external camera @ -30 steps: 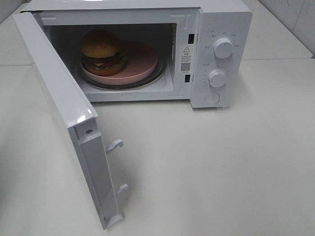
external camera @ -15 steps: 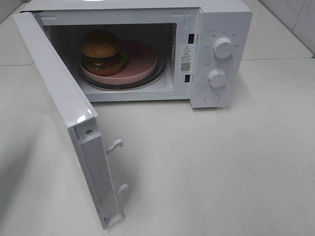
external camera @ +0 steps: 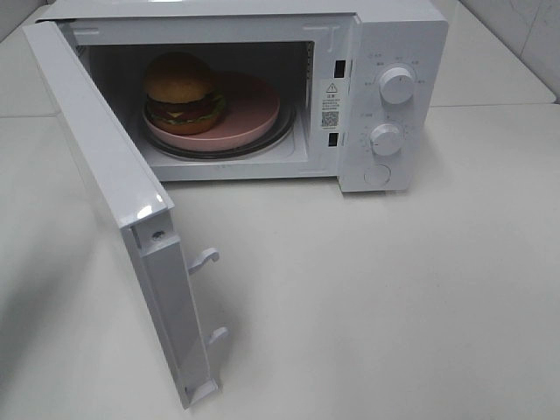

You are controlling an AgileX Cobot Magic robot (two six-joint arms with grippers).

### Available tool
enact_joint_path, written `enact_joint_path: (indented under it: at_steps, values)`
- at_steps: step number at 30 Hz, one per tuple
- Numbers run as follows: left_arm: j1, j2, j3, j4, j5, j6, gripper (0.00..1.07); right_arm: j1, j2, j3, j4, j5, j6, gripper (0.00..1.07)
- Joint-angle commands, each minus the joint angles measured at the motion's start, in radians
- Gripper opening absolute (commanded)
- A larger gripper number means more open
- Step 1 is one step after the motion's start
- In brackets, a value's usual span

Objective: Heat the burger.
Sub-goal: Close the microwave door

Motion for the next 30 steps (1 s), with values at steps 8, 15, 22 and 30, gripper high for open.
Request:
enact_joint_path:
  at_steps: [8, 15, 22, 30]
  values:
    - [-0.089, 0.084, -0.069, 0.018, -0.028, -0.023, 0.00, -0.007, -0.028, 0.000, -0.001, -0.007, 0.001, 0.76]
    - [-0.108, 0.122, -0.068, 0.018, -0.031, -0.026, 0.00, -0.007, -0.028, 0.000, -0.001, -0.007, 0.001, 0.76]
    - [-0.169, 0.155, -0.075, -0.010, -0.034, 0.003, 0.00, -0.007, -0.028, 0.000, -0.001, -0.007, 0.002, 0.76]
    - [-0.224, 0.155, -0.076, -0.064, -0.035, 0.031, 0.00, -0.007, -0.028, 0.000, -0.001, -0.007, 0.002, 0.76]
